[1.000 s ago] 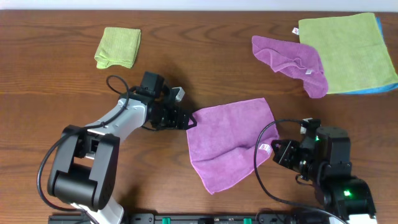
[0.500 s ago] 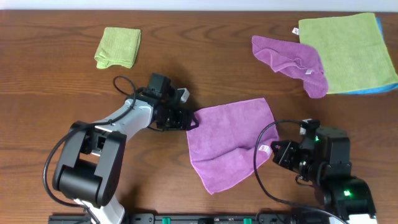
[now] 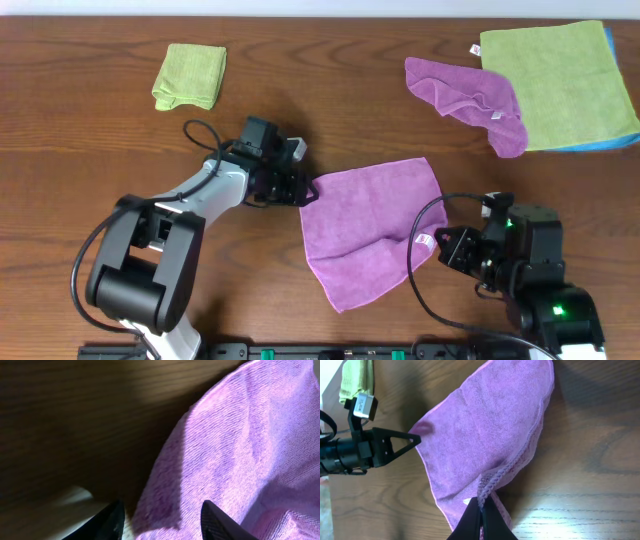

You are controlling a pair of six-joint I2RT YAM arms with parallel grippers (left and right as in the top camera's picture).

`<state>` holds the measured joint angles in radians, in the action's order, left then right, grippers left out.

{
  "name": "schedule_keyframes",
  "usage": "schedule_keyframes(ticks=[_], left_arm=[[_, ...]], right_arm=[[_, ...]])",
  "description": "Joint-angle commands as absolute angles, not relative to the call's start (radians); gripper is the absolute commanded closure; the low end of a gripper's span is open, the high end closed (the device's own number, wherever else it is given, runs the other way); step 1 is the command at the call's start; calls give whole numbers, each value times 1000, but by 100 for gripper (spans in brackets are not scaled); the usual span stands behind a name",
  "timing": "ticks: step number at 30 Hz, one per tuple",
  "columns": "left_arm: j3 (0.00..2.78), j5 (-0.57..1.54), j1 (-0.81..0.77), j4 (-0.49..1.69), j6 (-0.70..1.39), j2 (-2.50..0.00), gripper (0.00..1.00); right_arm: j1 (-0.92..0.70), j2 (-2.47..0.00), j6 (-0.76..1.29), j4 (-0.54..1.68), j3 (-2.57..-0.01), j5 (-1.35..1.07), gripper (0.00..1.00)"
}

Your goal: Fold the cloth

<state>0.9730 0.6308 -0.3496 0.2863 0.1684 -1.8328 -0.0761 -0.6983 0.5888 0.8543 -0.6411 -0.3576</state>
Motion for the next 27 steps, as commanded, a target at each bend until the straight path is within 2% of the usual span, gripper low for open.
schedule_keyframes(ticks=[1,2,5,7,9,11,15,20,27], left_arm=[[985,613,-371,274,189,-1859,51],[985,612,-375,272,189,-1868,51],[985,607,-381,271,189,-1903,61],[985,612,-381,271,191,-1924,74],[985,621,-380,272,191,-1927,94],[985,622,-380,265,192,-1926,94],[1001,621,-376,260,199,-1926,94],[1062,617,-349,260,207,-1926,94],[1180,578,-290,260,226,-1926,94]], right_arm=[[-73,-694,590,857,-664,-374,99],[-73,-694,591,857,-664,-374,98],[-73,-694,590,857,-664,-375,97],[-73,-694,590,857,-665,-375,91],[-73,-694,590,857,-666,-374,79],[-73,-694,586,857,-667,-375,57],[-73,-694,586,861,-667,-374,36],[-73,-694,570,864,-667,-374,25],[-73,-694,559,868,-667,-372,22]])
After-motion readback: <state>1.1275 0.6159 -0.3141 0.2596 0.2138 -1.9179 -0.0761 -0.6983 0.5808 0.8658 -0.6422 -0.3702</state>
